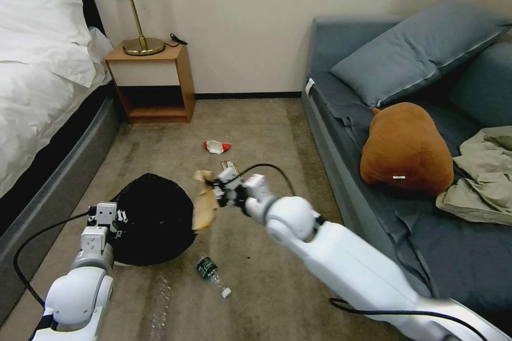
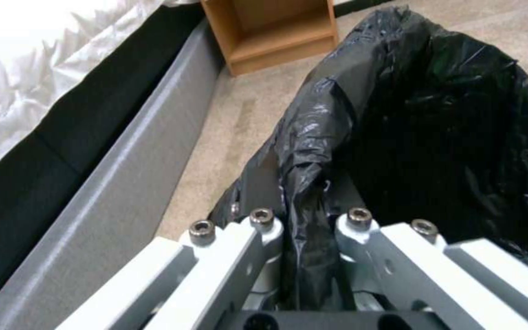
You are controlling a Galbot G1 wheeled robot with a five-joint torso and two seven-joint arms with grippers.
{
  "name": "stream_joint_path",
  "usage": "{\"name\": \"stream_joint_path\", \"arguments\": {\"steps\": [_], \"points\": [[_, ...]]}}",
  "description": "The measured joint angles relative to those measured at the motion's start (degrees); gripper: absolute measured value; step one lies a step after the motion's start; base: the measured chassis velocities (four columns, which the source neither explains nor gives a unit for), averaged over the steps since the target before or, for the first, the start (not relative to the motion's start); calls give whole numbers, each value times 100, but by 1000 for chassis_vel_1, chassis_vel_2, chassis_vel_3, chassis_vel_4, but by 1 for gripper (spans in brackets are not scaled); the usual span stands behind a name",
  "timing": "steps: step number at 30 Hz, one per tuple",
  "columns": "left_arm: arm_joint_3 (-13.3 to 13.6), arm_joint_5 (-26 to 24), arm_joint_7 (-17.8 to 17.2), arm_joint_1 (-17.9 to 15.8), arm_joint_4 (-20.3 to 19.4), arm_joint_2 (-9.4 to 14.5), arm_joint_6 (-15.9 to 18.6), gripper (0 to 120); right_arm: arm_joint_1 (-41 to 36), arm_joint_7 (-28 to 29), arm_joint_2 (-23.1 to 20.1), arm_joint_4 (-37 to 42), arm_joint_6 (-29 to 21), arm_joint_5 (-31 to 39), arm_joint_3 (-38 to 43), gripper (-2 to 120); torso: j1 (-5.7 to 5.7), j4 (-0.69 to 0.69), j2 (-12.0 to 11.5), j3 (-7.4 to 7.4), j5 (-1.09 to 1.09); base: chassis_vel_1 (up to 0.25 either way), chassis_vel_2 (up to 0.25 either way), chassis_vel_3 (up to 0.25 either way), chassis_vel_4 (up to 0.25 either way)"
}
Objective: Pick up the trash bin, then pick up the garbage on the floor and place it into the trash bin.
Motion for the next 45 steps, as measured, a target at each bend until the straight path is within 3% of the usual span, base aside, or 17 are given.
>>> {"name": "stream_joint_path", "arguments": {"steps": [14, 21, 39, 45], "points": [[-80, -170, 74, -85, 161, -7, -123, 4, 334, 396, 1115, -1467, 1087, 134, -570, 0, 0, 1, 1, 0, 0, 0, 0, 0, 0], [-51, -227, 81, -130, 186, -9, -132, 4, 302, 607, 1301, -1771, 1385, 57, -715, 0, 0, 0, 1, 0, 1, 0, 0, 0, 0], [-104, -238, 84, -144, 223, -8, -149, 4, 37, 707, 1418, -1799, 1244, -103, -848, 63, 0, 0, 1, -1, 2, 0, 0, 0, 0], [-172, -239, 83, -142, 326, 27, -204, 4, 149, 737, 1175, -1634, 946, -64, -679, 83, 0, 0, 1, -1, 2, 0, 0, 0, 0]]}}
